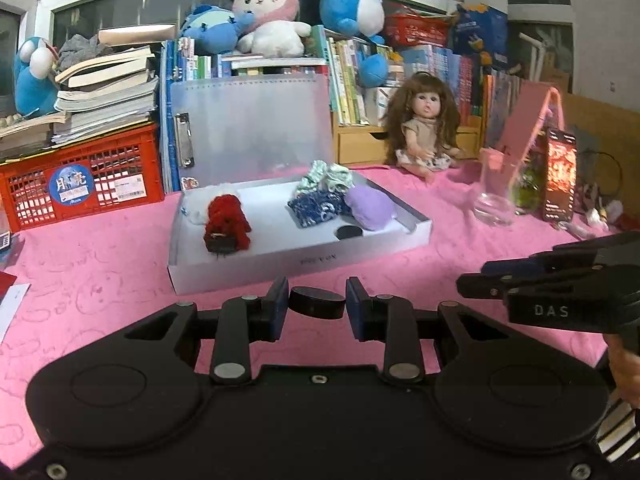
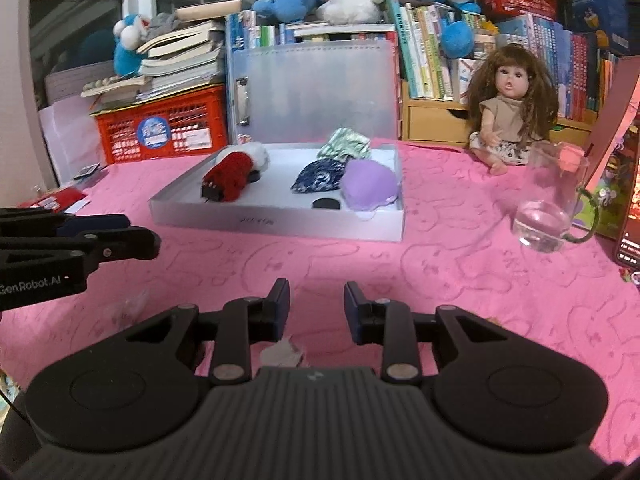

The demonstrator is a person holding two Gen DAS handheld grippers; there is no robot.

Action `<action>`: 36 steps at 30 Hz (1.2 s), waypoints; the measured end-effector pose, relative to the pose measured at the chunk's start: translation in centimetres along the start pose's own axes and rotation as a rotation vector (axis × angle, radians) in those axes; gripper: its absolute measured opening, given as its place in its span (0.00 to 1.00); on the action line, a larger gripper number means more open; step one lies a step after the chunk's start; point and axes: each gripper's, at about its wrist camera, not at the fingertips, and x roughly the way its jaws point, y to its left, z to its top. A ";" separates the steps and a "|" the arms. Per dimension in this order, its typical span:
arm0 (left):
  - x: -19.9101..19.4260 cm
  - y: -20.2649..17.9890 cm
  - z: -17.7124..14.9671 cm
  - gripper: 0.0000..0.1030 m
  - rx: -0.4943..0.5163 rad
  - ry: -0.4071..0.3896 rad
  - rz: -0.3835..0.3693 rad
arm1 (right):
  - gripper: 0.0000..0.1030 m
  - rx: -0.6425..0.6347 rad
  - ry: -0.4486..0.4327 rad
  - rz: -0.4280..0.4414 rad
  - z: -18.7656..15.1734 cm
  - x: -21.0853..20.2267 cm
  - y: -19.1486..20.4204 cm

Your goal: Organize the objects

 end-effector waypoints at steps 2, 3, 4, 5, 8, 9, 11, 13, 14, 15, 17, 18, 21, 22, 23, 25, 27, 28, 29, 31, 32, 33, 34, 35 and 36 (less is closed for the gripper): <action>0.1 0.2 0.2 0.28 -0.012 -0.004 -0.004 | 0.36 0.001 -0.004 0.005 0.0 -0.1 -0.3; 0.1 0.3 0.1 0.28 -0.015 -0.004 -0.004 | 0.45 0.001 -0.006 0.017 -0.1 -0.3 -0.5; 0.2 0.3 0.0 0.28 -0.017 0.000 -0.002 | 0.55 0.004 -0.003 0.028 -0.4 -0.3 -0.7; 0.3 0.4 -0.2 0.28 -0.017 0.006 0.000 | 0.56 0.004 0.001 0.040 -0.7 -0.4 -0.8; 0.6 0.6 -0.7 0.28 -0.027 0.023 0.002 | 0.59 -0.009 0.020 0.051 -1.6 -0.4 -0.6; 0.6 0.7 -0.8 0.28 -0.030 0.026 0.002 | 0.59 -0.021 0.028 0.054 -1.9 -0.3 -0.5; 0.7 0.8 -1.0 0.28 -0.033 0.029 0.004 | 0.60 -0.046 0.049 0.055 -2.3 -0.2 0.0; 0.7 1.0 -1.1 0.28 -0.037 0.029 0.007 | 0.61 -0.071 0.064 0.055 -2.7 0.0 0.4; 0.7 1.0 -1.1 0.28 -0.039 0.029 0.008 | 0.61 -0.078 0.066 0.060 -2.8 0.1 0.5; 0.7 1.1 -1.1 0.28 -0.041 0.030 0.008 | 0.61 -0.081 0.068 0.067 -2.8 0.1 0.6; 0.8 1.2 -1.1 0.28 -0.044 0.030 0.010 | 0.60 -0.094 0.073 0.073 -2.9 0.1 1.0; 0.8 1.3 -1.1 0.28 -0.045 0.029 0.011 | 0.58 -0.105 0.078 0.074 -3.0 0.2 1.2; 0.9 1.4 -1.1 0.28 -0.048 0.027 0.014 | 0.34 -0.110 0.079 0.081 -3.1 0.2 1.5; 0.9 1.5 -1.1 0.28 -0.050 0.027 0.016 | 0.31 -0.107 0.081 0.075 -3.1 0.2 1.5; 0.9 1.5 -1.0 0.28 -0.052 0.026 0.017 | 0.30 -0.105 0.078 0.071 -3.0 0.2 1.5; 1.0 1.7 -0.9 0.28 -0.056 0.023 0.020 | 0.29 -0.097 0.068 0.070 -2.8 0.2 1.3; 1.2 1.9 -0.6 0.28 -0.059 0.021 0.022 | 0.29 -0.091 0.051 0.056 -2.5 0.2 1.3; 1.3 2.1 -0.5 0.28 -0.063 0.021 0.022 | 0.29 -0.086 0.044 0.049 -2.2 0.2 1.3; 1.5 2.2 -0.3 0.28 -0.067 0.020 0.023 | 0.29 -0.079 0.038 0.047 -1.9 0.3 1.2; 1.8 2.5 0.2 0.28 -0.074 0.014 0.024 | 0.29 -0.061 0.025 0.038 -1.1 0.6 0.9; 2.1 2.6 0.4 0.28 -0.075 0.010 0.026 | 0.29 -0.057 0.023 0.037 -0.6 0.8 0.9; 2.3 2.7 0.7 0.28 -0.074 0.007 0.029 | 0.29 -0.050 0.015 0.032 -0.1 1.0 0.8; 2.6 2.8 1.0 0.28 -0.073 0.003 0.032 | 0.29 -0.046 0.012 0.029 0.5 1.3 0.7; 2.9 2.9 1.3 0.28 -0.073 -0.002 0.036 | 0.29 -0.043 0.008 0.028 0.9 1.6 0.6; 3.2 3.0 1.6 0.28 -0.074 -0.006 0.037 | 0.29 -0.039 0.001 0.025 1.4 1.9 0.6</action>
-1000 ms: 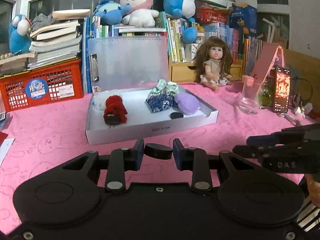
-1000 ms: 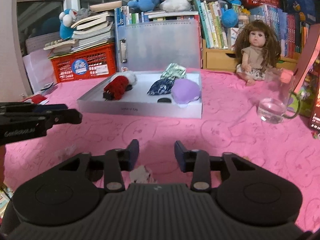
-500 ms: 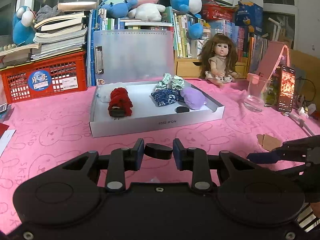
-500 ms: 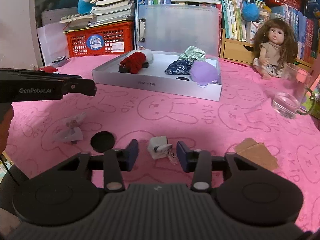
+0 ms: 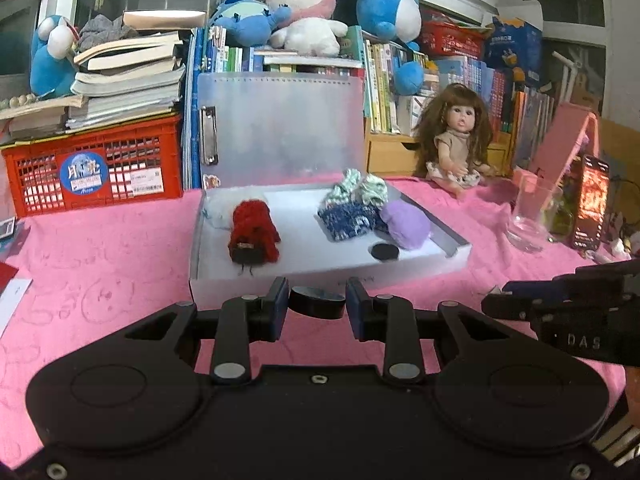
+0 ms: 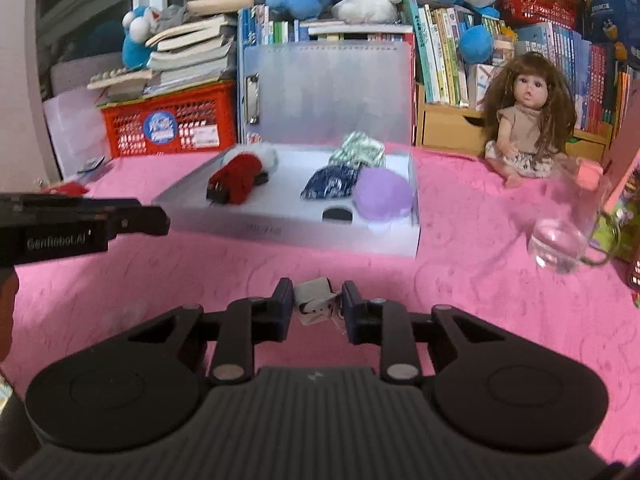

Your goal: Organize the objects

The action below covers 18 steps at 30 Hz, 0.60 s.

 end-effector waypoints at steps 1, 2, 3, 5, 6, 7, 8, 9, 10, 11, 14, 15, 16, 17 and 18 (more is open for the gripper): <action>0.4 0.1 0.3 0.28 -0.003 -0.004 0.002 | 0.29 0.005 -0.005 -0.004 0.5 0.4 -0.1; 0.8 0.2 0.6 0.28 -0.008 -0.007 0.003 | 0.29 0.009 -0.010 -0.006 1.1 0.8 -0.3; 1.3 0.4 1.0 0.28 -0.015 -0.010 0.002 | 0.29 0.018 -0.014 -0.009 1.6 1.3 -0.4; 2.4 0.7 1.7 0.28 -0.032 -0.011 0.004 | 0.29 0.042 -0.020 -0.008 2.6 2.2 -0.9; 3.1 0.9 2.1 0.28 -0.039 -0.012 0.004 | 0.29 0.061 -0.024 -0.003 3.2 2.8 -1.2; 3.6 1.1 2.4 0.28 -0.046 -0.012 0.004 | 0.29 0.081 -0.026 0.001 3.7 3.3 -1.6; 4.3 1.4 2.7 0.28 -0.056 -0.010 0.003 | 0.29 0.103 -0.026 0.008 4.2 3.9 -2.0; 5.1 1.8 3.0 0.28 -0.071 -0.007 -0.002 | 0.29 0.127 -0.026 0.017 4.8 4.5 -2.4; 5.9 2.1 3.3 0.28 -0.087 -0.002 -0.007 | 0.29 0.150 -0.023 0.026 5.3 5.1 -2.8; 6.5 2.3 3.4 0.28 -0.097 0.002 -0.008 | 0.29 0.169 -0.021 0.036 5.7 5.7 -3.1; 8.9 2.8 3.9 0.28 -0.101 0.018 0.007 | 0.29 0.212 -0.008 0.059 6.7 7.7 -3.7; 9.4 2.8 4.0 0.28 -0.094 0.020 0.011 | 0.29 0.216 -0.003 0.063 6.9 8.3 -3.7; 10.1 2.7 4.0 0.28 -0.085 0.023 0.017 | 0.29 0.220 0.004 0.067 7.1 9.0 -3.8; 10.7 2.8 4.0 0.28 -0.081 0.028 0.023 | 0.29 0.226 0.012 0.072 7.2 9.7 -3.8; 11.3 2.7 4.0 0.28 -0.079 0.034 0.027 | 0.29 0.234 0.019 0.078 7.3 10.4 -3.9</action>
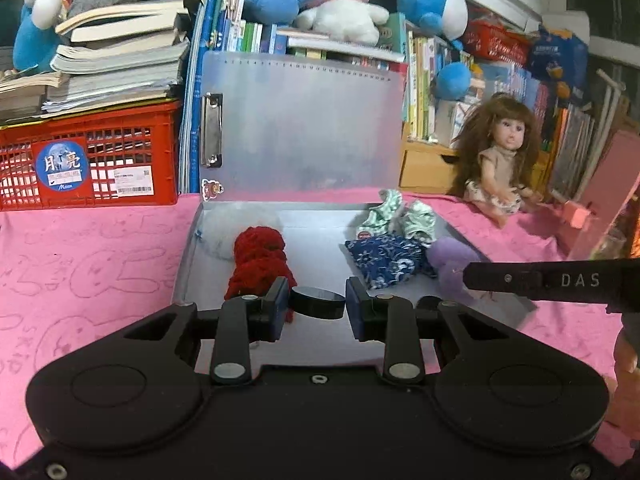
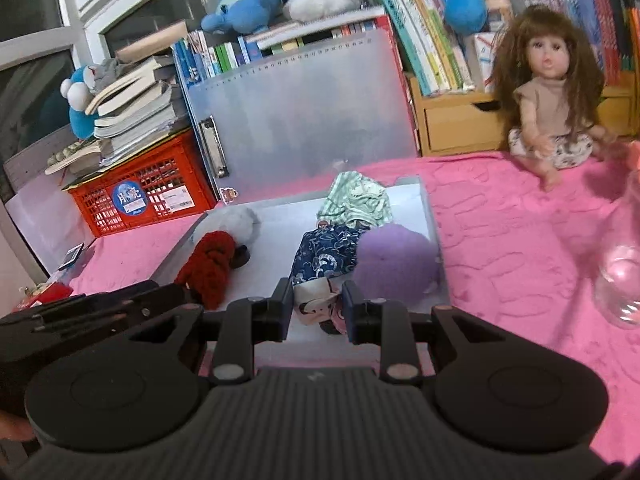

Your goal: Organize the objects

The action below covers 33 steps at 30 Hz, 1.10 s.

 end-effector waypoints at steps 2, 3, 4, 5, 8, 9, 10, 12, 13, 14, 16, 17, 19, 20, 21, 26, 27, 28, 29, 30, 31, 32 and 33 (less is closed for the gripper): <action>1.0 0.1 -0.1 0.28 0.000 0.013 0.009 | 0.29 0.019 0.016 0.010 0.0 1.2 -0.3; 1.5 0.1 -0.1 0.28 0.000 0.021 0.015 | 0.29 0.025 0.024 0.013 0.1 1.7 -0.4; 1.9 0.2 -0.2 0.28 0.000 0.028 0.018 | 0.29 0.030 0.032 0.013 0.1 2.3 -0.5; 2.4 0.2 -0.2 0.28 0.000 0.038 0.021 | 0.29 0.032 0.039 0.011 0.1 2.8 -0.6; 3.5 0.4 -0.5 0.28 -0.005 0.064 0.025 | 0.30 0.037 0.055 0.013 0.1 4.0 -0.7; 3.7 0.5 -0.5 0.28 -0.008 0.067 0.028 | 0.30 0.040 0.057 0.013 0.2 4.3 -0.7; 3.8 0.6 -0.6 0.28 -0.009 0.069 0.031 | 0.30 0.042 0.059 0.010 0.2 4.6 -0.7; 4.2 0.7 -0.7 0.28 -0.013 0.076 0.038 | 0.30 0.048 0.061 0.009 0.3 5.0 -0.8; 4.4 0.7 -0.7 0.28 -0.014 0.077 0.038 | 0.30 0.051 0.062 0.009 0.3 5.2 -0.9; 4.4 0.7 -0.7 0.28 -0.010 0.075 0.040 | 0.30 0.052 0.063 0.006 0.3 5.4 -0.9; 4.5 0.5 -0.7 0.28 0.002 0.075 0.043 | 0.30 0.058 0.066 0.004 0.2 5.6 -1.0; 4.6 0.4 -0.7 0.28 0.009 0.074 0.045 | 0.30 0.060 0.068 0.005 0.1 5.6 -1.0; 4.6 0.2 -0.7 0.28 0.017 0.074 0.049 | 0.30 0.059 0.072 0.004 -0.1 5.8 -1.1; 4.6 0.1 -0.8 0.28 0.020 0.073 0.049 | 0.30 0.059 0.073 0.004 -0.2 5.8 -1.1; 4.6 0.1 -0.8 0.28 0.021 0.073 0.049 | 0.30 0.058 0.071 0.004 -0.2 5.8 -1.0; 4.6 0.0 -0.7 0.29 0.027 0.075 0.048 | 0.33 0.039 0.071 -0.003 -0.2 5.8 -0.8; 4.6 -0.1 -0.7 0.29 0.029 0.076 0.049 | 0.34 0.039 0.067 -0.001 -0.2 5.6 -0.8; 4.5 -0.2 -0.6 0.29 0.031 0.076 0.047 | 0.35 0.040 0.060 -0.002 -0.2 5.5 -0.7; 4.4 -0.2 -0.6 0.29 0.034 0.075 0.046 | 0.40 0.041 0.055 -0.002 -0.2 5.4 -0.7; 4.3 -0.3 -0.5 0.29 0.036 0.072 0.045 | 0.46 0.041 0.051 -0.001 -0.1 5.2 -0.7; 4.1 -0.3 -0.4 0.29 0.039 0.069 0.045 | 0.48 0.042 0.049 0.003 -0.1 5.1 -0.7; 3.9 -0.4 -0.3 0.32 0.044 0.065 0.045 | 0.48 0.041 0.048 0.005 0.0 5.0 -0.7; 3.7 -0.5 -0.2 0.34 0.049 0.062 0.044 | 0.49 0.038 0.048 0.006 0.0 4.9 -0.6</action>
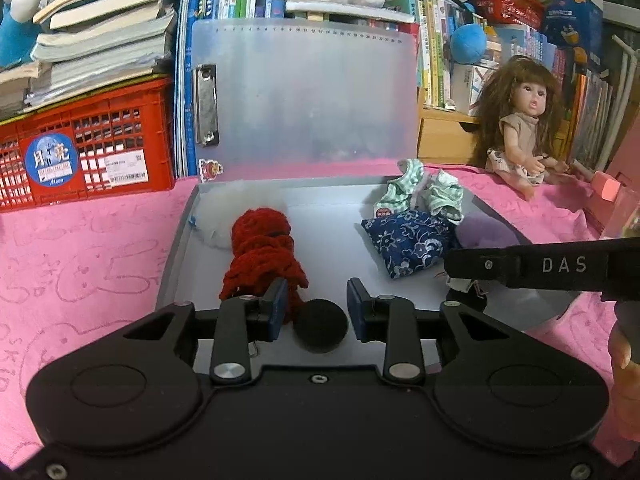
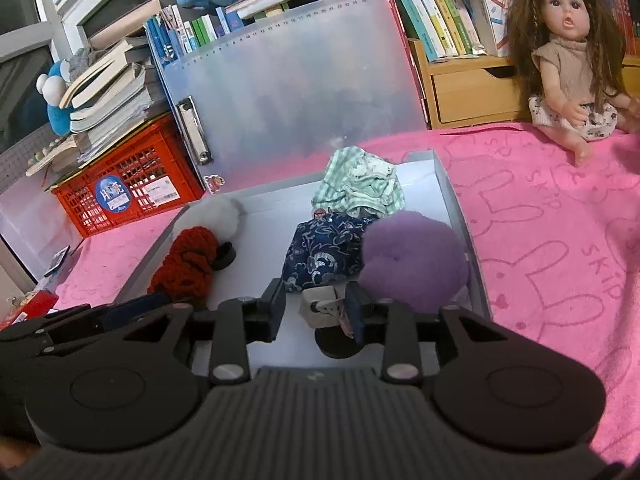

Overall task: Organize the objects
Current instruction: 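Lower the black disc and white item into the box and open both grippers, then withdraw both grippers from the box toward the pink-white bow and black disc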

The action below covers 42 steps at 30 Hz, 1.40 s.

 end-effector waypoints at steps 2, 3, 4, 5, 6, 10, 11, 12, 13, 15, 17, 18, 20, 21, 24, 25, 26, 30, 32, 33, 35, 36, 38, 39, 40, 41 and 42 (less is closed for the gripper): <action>-0.5 -0.2 0.1 0.39 0.010 -0.009 -0.002 | 0.52 -0.013 -0.007 -0.006 0.0 -0.4 0.2; -0.8 -0.3 0.2 0.39 0.017 -0.012 -0.005 | 0.52 -0.021 -0.011 -0.009 0.0 -0.6 0.3; -1.1 -0.4 0.2 0.39 0.022 -0.014 -0.007 | 0.52 -0.033 -0.015 -0.015 -0.1 -1.0 0.5; -1.4 -0.5 0.3 0.39 0.029 -0.017 -0.008 | 0.52 -0.042 -0.018 -0.019 -0.1 -1.2 0.7; -1.7 -0.6 0.3 0.39 0.033 -0.019 -0.007 | 0.52 -0.053 -0.021 -0.022 -0.2 -1.5 0.8; -3.2 -0.9 0.3 0.40 0.050 -0.033 -0.016 | 0.53 -0.101 -0.034 -0.043 -0.5 -2.9 1.5; -3.5 -1.0 0.3 0.41 0.053 -0.036 -0.018 | 0.54 -0.110 -0.036 -0.046 -0.6 -3.3 1.6; -3.9 -1.0 0.3 0.41 0.056 -0.039 -0.021 | 0.54 -0.118 -0.039 -0.049 -0.7 -3.7 1.7; -4.3 -1.1 0.3 0.41 0.058 -0.042 -0.023 | 0.55 -0.125 -0.043 -0.052 -0.8 -4.0 1.8; -5.2 -1.2 0.2 0.42 0.062 -0.047 -0.026 | 0.56 -0.137 -0.047 -0.052 -0.9 -4.8 2.1; -6.2 -1.1 0.1 0.43 0.067 -0.057 -0.032 | 0.56 -0.150 -0.051 -0.051 -1.1 -5.5 2.3; -6.7 -1.2 0.0 0.43 0.070 -0.061 -0.033 | 0.57 -0.159 -0.055 -0.051 -1.2 -5.9 2.5; -7.5 -1.2 -0.2 0.44 0.073 -0.065 -0.038 | 0.58 -0.177 -0.063 -0.051 -1.4 -6.8 2.8; -8.0 -1.2 -0.3 0.45 0.074 -0.065 -0.040 | 0.59 -0.187 -0.067 -0.049 -1.6 -7.2 3.1; -9.2 -1.2 -0.8 0.46 0.077 -0.063 -0.047 | 0.61 -0.209 -0.074 -0.039 -2.0 -8.4 3.7; -9.6 -1.2 -0.9 0.47 0.078 -0.063 -0.050 | 0.62 -0.218 -0.077 -0.035 -2.2 -8.8 3.9; -10.1 -1.1 -1.2 0.47 0.080 -0.066 -0.054 | 0.63 -0.228 -0.079 -0.031 -2.4 -9.2 4.1; -12.1 -0.9 -2.3 0.51 0.084 -0.077 -0.064 | 0.65 -0.280 -0.091 -0.013 -3.7 -11.1 5.0; -13.0 -0.7 -3.0 0.52 0.082 -0.074 -0.072 | 0.66 -0.304 -0.092 -0.003 -4.4 -11.8 5.4; -13.3 -0.6 -3.4 0.53 0.082 -0.071 -0.075 | 0.66 -0.318 -0.091 0.002 -4.8 -12.2 5.6; -14.1 -0.5 -4.2 0.54 0.084 -0.065 -0.075 | 0.67 -0.343 -0.090 0.011 -5.4 -12.8 5.9; -14.5 -0.4 -4.6 0.54 0.085 -0.064 -0.074 | 0.68 -0.357 -0.088 0.015 -5.8 -13.1 6.1; -15.1 -0.3 -5.4 0.58 0.088 -0.064 -0.074 | 0.69 -0.383 -0.079 0.028 -6.6 -13.5 6.4; -15.5 -0.2 -5.8 0.59 0.090 -0.064 -0.074 | 0.69 -0.394 -0.073 0.035 -7.0 -13.6 6.5; -15.8 0.0 -6.1 0.61 0.092 -0.064 -0.074 | 0.70 -0.405 -0.067 0.041 -7.4 -13.8 6.6; -16.2 0.0 -6.6 0.63 0.096 -0.063 -0.075 | 0.71 -0.416 -0.059 0.048 -8.0 -13.9 6.7; -16.5 0.1 -6.9 0.64 0.103 -0.063 -0.078 | 0.71 -0.430 -0.051 0.055 -8.4 -14.1 6.9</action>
